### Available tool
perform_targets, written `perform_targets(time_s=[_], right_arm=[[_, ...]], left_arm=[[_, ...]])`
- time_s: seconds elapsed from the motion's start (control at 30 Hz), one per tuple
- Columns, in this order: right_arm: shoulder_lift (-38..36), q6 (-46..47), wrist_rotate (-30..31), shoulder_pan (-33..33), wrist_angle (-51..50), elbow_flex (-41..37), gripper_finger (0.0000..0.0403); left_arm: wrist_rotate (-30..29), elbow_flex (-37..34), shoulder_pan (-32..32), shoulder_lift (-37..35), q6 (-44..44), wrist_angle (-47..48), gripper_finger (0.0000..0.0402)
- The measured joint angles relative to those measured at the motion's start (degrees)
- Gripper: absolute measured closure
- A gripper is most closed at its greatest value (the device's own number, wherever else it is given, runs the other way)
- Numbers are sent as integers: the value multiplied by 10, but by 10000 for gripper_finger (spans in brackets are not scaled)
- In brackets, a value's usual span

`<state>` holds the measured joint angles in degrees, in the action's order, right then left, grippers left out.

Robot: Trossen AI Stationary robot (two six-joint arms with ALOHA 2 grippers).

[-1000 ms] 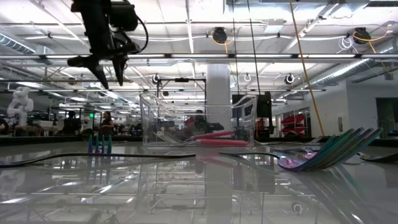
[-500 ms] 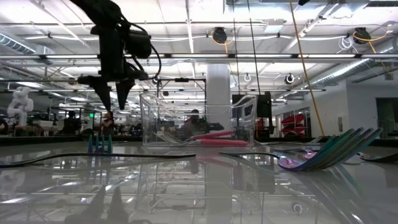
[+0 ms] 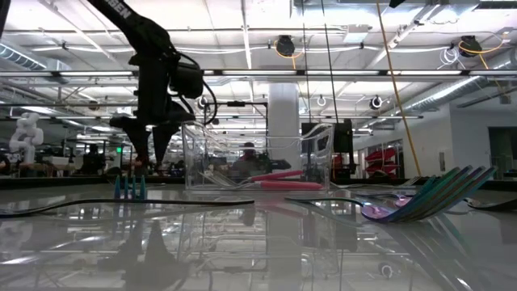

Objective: Sort silverware by color (type)
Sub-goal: Put the black fork into the right transparent bin

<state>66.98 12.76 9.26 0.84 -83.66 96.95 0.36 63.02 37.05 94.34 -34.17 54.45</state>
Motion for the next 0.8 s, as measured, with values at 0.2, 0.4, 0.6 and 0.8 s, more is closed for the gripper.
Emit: perform_targets(time_s=[0.2,0.4,0.6,0.8], right_arm=[[0,-2,0,0,0,0,101],[0,-4,7,0,0,0,101],[0,-9,15,0,0,0,101],[0,-14,16,0,2,0,101]], left_arm=[[0,-23,18,1,6,-10,215],[11,-58,19,1,6,-46,215],[21,-81,18,1,1,-80,215],[21,-106,23,1,1,-92,215]])
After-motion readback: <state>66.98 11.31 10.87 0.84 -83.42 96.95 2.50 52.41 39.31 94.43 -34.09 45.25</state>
